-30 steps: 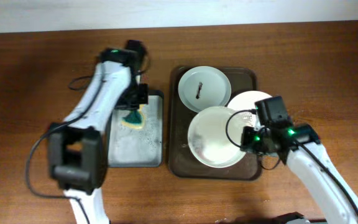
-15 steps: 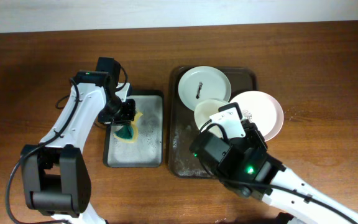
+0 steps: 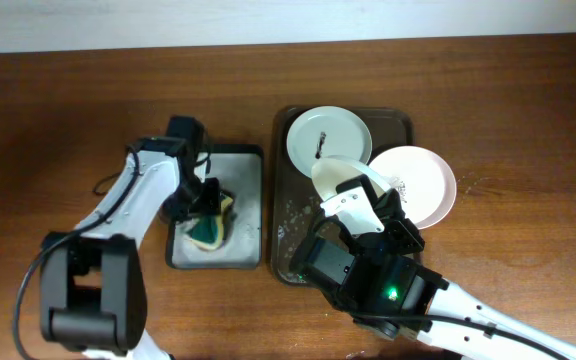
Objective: Clean dirty plates on tray and stack at the side
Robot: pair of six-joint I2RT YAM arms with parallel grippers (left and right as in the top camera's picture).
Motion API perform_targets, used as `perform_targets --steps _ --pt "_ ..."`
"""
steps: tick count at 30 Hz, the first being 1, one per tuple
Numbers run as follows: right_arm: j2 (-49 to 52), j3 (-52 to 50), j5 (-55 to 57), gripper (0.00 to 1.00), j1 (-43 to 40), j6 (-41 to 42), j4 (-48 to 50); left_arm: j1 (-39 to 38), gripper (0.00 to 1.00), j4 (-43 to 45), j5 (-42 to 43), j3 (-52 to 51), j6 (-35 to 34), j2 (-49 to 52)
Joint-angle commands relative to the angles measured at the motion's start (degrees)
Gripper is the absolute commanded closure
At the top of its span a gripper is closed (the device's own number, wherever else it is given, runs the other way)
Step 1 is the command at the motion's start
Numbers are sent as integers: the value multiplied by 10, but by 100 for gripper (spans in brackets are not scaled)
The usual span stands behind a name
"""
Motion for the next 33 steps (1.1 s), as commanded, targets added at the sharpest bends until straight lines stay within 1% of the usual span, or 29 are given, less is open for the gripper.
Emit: perform_targets --steps 1,2,3,4,5,6,7,8,9,10,11,12,13,14,15,16,17,18,19,20,21,22,23,25,26,27,29,30,33 --pt "0 11 14 96 3 3 2 0 29 -28 8 57 -3 -78" --pt "0 11 -1 96 3 12 9 0 18 -31 16 58 -3 -111" --pt "0 11 -26 96 3 9 15 0 12 -34 23 58 -3 -123" --pt "0 11 -7 96 2 3 7 0 7 -35 33 58 -3 -131" --pt "0 11 9 96 2 7 19 0 0 -37 38 58 -3 -135" --pt "0 11 -14 96 3 -9 38 0 0 -39 38 58 -3 -135" --pt "-1 11 -11 96 3 -23 29 0 0 -38 38 58 -3 -135" --pt "-4 11 -23 96 3 23 7 0 0 -38 38 58 -3 -135" --pt "-3 11 -63 96 2 35 7 0 0 -39 38 58 -3 -135" --pt "-4 12 -52 96 4 11 -2 0 0 -38 38 58 -3 -135" --pt "-8 14 -44 96 3 16 -11 0 0 -38 38 58 -3 -135" --pt "-12 14 -56 96 -1 41 -4 0 0 -38 38 58 -3 -135" --pt "-13 17 -75 96 -5 18 -1 0 0 -38 38 58 -3 -135" --pt "-14 42 -73 96 0 35 -48 0 0 -38 38 58 -3 -135" --pt "-17 58 -95 96 -2 116 -54 0 0 -38 38 58 -3 -135" --pt "-16 58 -115 96 -17 107 -33 0 0 -36 38 58 -3 -135" --pt "-16 59 -118 96 -32 104 -32 0 0 -37 36 58 -3 -135" --pt "-18 59 -144 96 -48 105 -32 0 0 -37 36 58 -3 -135" --pt "-23 60 -247 96 -97 135 -31 0 0 -37 36 58 -3 -135" --pt "-24 60 -329 96 -140 139 -30 0 0 -37 36 58 -3 -135" --pt "-24 60 -414 96 -200 137 -29 0 0 -37 36 58 -3 -135" --pt "-24 67 -512 96 -276 97 -28 0 0 -37 36 58 -3 -135" --pt "-24 80 -640 96 -378 37 -29 0 0 -37 36 58 -3 -135" --pt "-24 86 -797 96 -554 -21 -29 0 0 -37 36 58 -3 -135" --pt "-22 86 -833 96 -616 -31 -30 0 0 -37 36 58 -3 -135" --pt "-16 86 -874 96 -702 -41 -30 0 0 -37 36 58 -3 -135" --pt "10 86 -899 96 -870 -40 -21 0 0 -37 36 58 -3 -135" --pt "30 86 -899 96 -940 -40 -10 0 0 -37 36 58 -3 -135" --pt "106 86 -898 96 -1065 -25 26 0 0 -37 36 58 -3 -135"
